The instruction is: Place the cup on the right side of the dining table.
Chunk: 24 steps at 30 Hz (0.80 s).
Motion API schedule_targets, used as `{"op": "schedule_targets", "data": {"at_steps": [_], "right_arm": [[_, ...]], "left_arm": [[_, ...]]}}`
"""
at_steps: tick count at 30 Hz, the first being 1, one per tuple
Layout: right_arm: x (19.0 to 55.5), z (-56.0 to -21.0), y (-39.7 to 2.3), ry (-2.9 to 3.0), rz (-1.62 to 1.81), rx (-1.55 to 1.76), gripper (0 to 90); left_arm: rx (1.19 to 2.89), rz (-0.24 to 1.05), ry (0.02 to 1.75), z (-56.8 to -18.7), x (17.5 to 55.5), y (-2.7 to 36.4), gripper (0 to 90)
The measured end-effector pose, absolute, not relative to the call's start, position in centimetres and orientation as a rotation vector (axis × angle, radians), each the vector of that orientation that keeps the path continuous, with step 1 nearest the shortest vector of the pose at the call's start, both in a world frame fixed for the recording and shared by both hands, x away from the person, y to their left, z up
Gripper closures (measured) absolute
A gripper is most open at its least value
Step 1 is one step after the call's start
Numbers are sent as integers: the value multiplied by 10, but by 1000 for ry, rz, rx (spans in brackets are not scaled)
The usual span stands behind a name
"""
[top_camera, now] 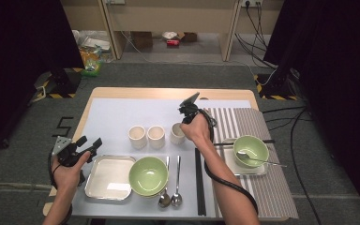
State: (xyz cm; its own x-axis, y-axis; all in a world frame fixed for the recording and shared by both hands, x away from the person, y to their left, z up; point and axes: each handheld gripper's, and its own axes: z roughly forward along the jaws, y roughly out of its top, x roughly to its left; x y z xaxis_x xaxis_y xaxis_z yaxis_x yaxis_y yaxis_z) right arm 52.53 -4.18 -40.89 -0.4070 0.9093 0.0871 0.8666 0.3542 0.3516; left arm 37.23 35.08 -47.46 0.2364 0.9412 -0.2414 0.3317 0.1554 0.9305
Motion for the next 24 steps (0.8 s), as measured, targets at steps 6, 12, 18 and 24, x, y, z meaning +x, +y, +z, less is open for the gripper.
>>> {"op": "schedule_targets", "data": {"at_steps": [6,12,18,24], "right_arm": [[524,-402,-47,2465,551,1629,836],[523,-392,-56,2439,581,1637,836],[523,-382,-70,2403,597,1663,836],[524,-376,-82,2383,600,1677,837]], "left_arm": [[1390,691,1306,-475,372,351,267],[1392,691,1308,-475,371,350,267],[1395,687,1307,-476,372,349,268],[1400,685,1311,-478,371,348,268]]}}
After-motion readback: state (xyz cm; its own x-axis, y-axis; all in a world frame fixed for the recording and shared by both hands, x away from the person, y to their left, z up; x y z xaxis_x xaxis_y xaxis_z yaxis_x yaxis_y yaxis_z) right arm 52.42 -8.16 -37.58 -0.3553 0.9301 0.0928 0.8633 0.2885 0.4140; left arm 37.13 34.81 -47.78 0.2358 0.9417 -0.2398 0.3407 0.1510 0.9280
